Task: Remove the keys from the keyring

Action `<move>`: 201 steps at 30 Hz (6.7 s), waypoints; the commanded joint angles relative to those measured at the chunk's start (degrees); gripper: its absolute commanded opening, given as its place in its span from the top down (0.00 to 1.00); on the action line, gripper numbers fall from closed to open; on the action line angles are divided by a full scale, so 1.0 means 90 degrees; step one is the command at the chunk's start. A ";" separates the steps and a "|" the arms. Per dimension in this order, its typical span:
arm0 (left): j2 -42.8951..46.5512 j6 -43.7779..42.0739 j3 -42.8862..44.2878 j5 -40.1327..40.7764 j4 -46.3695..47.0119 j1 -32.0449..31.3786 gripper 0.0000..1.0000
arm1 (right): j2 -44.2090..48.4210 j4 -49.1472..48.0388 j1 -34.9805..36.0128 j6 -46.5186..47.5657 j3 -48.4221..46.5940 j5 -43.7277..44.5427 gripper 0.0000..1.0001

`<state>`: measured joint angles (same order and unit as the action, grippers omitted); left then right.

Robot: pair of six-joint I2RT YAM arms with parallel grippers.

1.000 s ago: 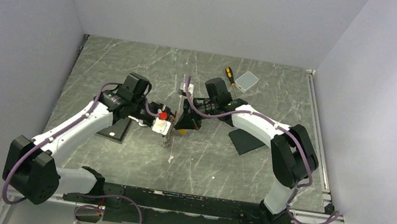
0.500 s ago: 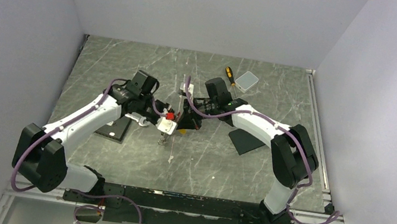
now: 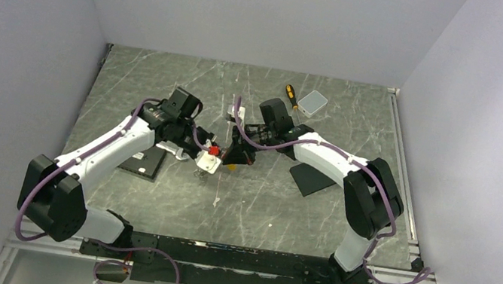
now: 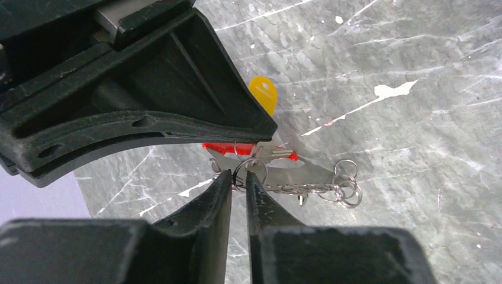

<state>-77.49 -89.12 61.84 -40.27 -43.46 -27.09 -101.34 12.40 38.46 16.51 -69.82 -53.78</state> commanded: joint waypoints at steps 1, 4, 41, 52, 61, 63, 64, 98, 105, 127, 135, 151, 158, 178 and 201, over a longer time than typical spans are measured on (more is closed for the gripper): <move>0.0016 -0.0513 0.0239 0.0115 -0.0294 -0.0088 0.77 | 0.0264 -0.0041 0.0035 0.0140 -0.0317 -0.0050 1.00; -0.0070 -0.0547 0.0355 0.0274 -0.0377 -0.0158 0.71 | 0.0269 -0.0040 0.0043 0.0148 -0.0328 -0.0065 1.00; 0.0540 0.3343 -0.0611 -0.0166 0.1037 0.0733 1.00 | -0.0288 -0.0979 -0.0241 -0.0687 -0.0180 -0.0162 1.00; 0.1791 0.5225 -0.2161 -0.0052 0.1697 0.1409 1.00 | -0.1024 -0.1349 0.0165 -0.1327 -0.0567 -0.0441 1.00; 0.2160 0.4588 -0.2464 0.0133 0.1066 0.1735 1.00 | -0.1466 -0.1805 0.0403 -0.1710 -0.0609 -0.0577 1.00; 0.2259 0.4303 -0.2571 0.0117 0.0936 0.1741 1.00 | -0.1514 -0.1962 0.0407 -0.1820 -0.0562 -0.0643 1.00; 0.2284 0.4167 -0.2604 0.0085 0.0871 0.1741 1.00 | -0.1542 -0.2019 0.0421 -0.1907 -0.0540 -0.0671 1.00; 0.1070 0.2794 -0.3175 0.0279 0.2536 0.0032 0.66 | -0.1645 -0.0818 0.0546 -0.0771 0.0353 -0.0147 1.00; 0.0741 0.2816 -0.3389 0.0441 0.3076 -0.0276 0.63 | -0.1626 -0.0909 0.0533 -0.0761 0.0417 -0.0187 1.00; 0.0073 0.2980 -0.3145 0.0883 0.3566 -0.0574 0.62 | -0.1608 -0.1012 0.0523 -0.0778 0.0492 -0.0273 1.00; 0.0075 0.3010 -0.2983 0.0677 0.3403 -0.0588 0.71 | -0.1625 -0.1020 0.0528 -0.0809 0.0497 -0.0275 1.00; 0.0118 0.2878 -0.3057 0.0697 0.3089 -0.0681 0.78 | -0.1594 -0.0996 0.0473 -0.0818 0.0466 -0.0320 1.00; 0.0022 0.2971 -0.3131 0.0695 0.3388 -0.0681 0.78 | -0.1582 -0.0974 0.0473 -0.0786 0.0473 -0.0323 1.00; 0.0279 0.4703 -0.3221 0.0778 0.3871 -0.0343 1.00 | -0.1941 0.1421 0.0261 -0.0413 -0.0252 -0.0300 1.00; 0.1087 0.3933 -0.3979 0.0659 0.4235 -0.0320 1.00 | -0.3012 0.3966 0.0258 -0.0578 -0.1738 -0.0138 1.00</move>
<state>-70.17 -48.95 25.15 -31.24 -3.81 -30.02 -127.09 44.62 40.84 9.52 -83.85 -57.84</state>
